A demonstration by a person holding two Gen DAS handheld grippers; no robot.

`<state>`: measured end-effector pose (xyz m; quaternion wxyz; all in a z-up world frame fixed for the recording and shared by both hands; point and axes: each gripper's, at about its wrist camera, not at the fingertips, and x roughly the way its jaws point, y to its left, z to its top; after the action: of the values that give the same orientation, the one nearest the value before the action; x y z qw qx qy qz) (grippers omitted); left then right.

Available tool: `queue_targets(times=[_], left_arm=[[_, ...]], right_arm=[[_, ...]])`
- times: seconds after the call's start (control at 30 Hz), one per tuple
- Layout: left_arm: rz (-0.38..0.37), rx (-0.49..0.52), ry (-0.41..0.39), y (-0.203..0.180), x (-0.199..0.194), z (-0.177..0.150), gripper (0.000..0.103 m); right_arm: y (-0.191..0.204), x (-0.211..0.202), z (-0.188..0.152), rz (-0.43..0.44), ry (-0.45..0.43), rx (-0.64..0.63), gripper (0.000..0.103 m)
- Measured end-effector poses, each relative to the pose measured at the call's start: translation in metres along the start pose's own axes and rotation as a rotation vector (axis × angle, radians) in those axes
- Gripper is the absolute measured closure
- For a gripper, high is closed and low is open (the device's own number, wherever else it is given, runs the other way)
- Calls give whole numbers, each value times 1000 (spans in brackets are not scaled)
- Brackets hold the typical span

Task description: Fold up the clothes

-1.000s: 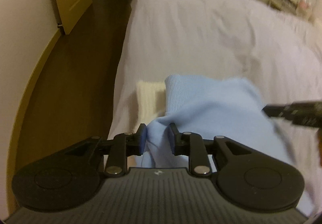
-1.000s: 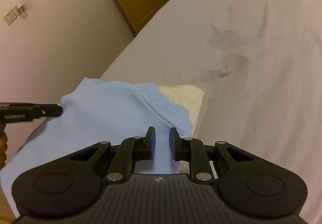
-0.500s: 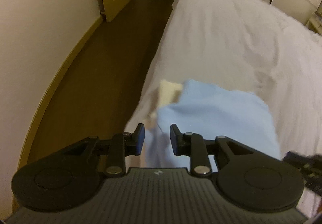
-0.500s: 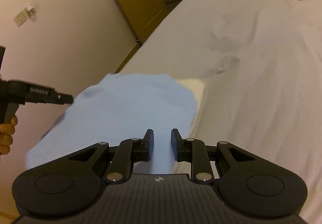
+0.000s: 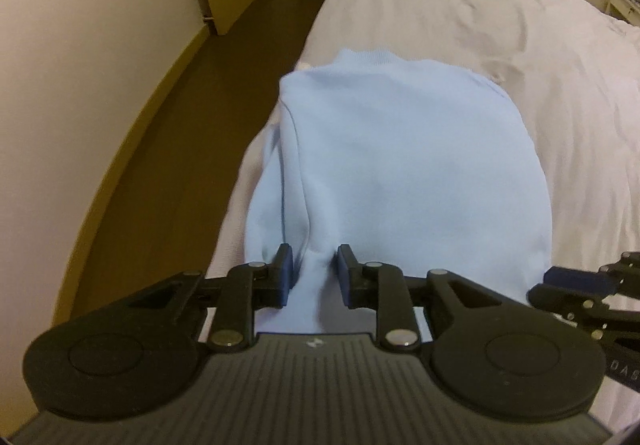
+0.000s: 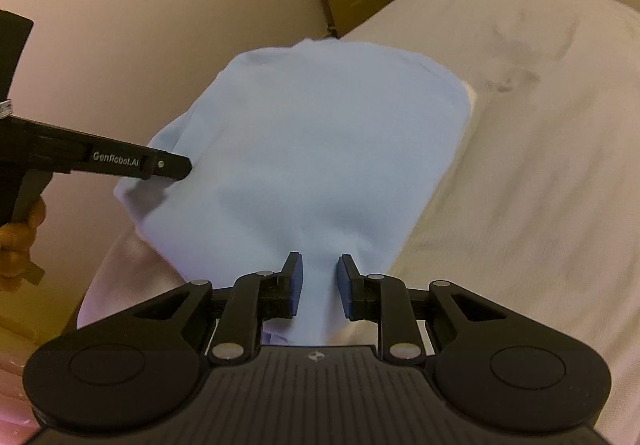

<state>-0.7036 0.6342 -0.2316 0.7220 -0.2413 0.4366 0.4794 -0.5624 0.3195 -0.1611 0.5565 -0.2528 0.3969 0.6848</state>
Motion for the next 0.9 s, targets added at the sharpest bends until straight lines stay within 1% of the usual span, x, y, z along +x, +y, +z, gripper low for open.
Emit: queue_targets(times=[0.13, 0.2, 0.27, 0.4, 0.47, 0.57, 0.63, 0.77, 0.83, 0.9], left_arm=[[4, -10, -17, 0, -21, -4, 82], [5, -14, -30, 1, -29, -9, 82], [8, -8, -42, 1, -29, -15, 81], [47, 2, -5, -5, -2, -26, 76], [70, 8, -12, -7, 5, -31, 75], [98, 4, -15, -13, 6, -30, 74], [109, -10, -6, -16, 0, -27, 74], [117, -62, -16, -20, -33, -23, 75], [104, -98, 4, -20, -51, -28, 74], [110, -132, 33, -24, -64, -33, 74]], right_arm=[[-1, -25, 2, 12, -48, 27, 78], [2, -32, -3, 18, -54, 26, 78], [4, -27, -8, 19, -35, 14, 78], [10, -2, -21, -4, 5, -19, 78], [13, 9, -22, -21, 19, -40, 78], [14, 18, -17, -34, 31, -67, 78], [10, 15, -12, -29, 38, -46, 78], [6, -9, -5, -12, 36, 0, 77], [3, -26, -2, -1, 26, 18, 76], [1, -43, 1, 9, 17, 35, 72]])
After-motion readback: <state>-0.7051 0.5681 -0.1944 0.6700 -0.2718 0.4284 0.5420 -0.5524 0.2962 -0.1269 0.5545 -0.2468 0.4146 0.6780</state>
